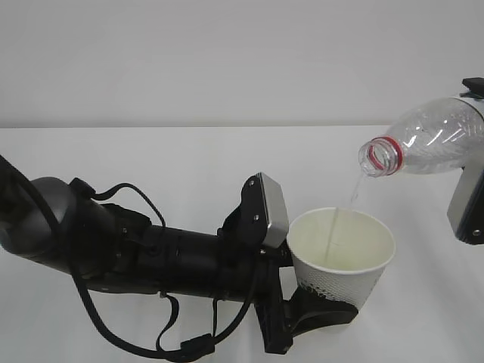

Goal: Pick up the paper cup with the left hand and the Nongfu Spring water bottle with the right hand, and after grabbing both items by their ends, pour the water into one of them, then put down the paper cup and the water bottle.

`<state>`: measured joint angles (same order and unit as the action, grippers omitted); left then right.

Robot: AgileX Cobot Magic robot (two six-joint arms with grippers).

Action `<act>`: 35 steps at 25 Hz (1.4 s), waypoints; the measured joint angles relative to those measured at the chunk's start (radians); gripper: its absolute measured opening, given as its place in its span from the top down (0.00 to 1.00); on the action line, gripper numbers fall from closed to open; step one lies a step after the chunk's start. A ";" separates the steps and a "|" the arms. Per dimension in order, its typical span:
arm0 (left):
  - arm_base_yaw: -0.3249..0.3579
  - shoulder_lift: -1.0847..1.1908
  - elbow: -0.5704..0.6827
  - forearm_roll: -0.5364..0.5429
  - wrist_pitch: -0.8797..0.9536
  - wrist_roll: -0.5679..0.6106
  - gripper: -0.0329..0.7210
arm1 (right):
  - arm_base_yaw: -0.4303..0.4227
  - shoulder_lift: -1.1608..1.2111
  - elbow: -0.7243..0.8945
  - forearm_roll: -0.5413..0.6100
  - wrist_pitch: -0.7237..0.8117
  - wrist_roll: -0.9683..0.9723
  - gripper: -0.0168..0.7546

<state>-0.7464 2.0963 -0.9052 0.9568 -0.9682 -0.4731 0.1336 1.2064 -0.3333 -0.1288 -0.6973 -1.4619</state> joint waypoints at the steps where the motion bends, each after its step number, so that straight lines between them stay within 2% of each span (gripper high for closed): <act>1: 0.000 0.000 0.000 0.000 0.000 0.000 0.25 | 0.000 0.000 -0.001 0.000 0.000 0.000 0.31; 25: 0.000 0.000 0.000 0.000 0.010 0.001 0.23 | 0.000 -0.002 -0.009 0.000 -0.002 -0.001 0.31; 35: 0.000 0.000 0.000 0.000 0.014 0.001 0.26 | 0.000 -0.002 -0.009 0.000 -0.007 -0.012 0.31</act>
<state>-0.7464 2.0963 -0.9052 0.9568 -0.9542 -0.4724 0.1336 1.2041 -0.3427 -0.1288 -0.7041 -1.4735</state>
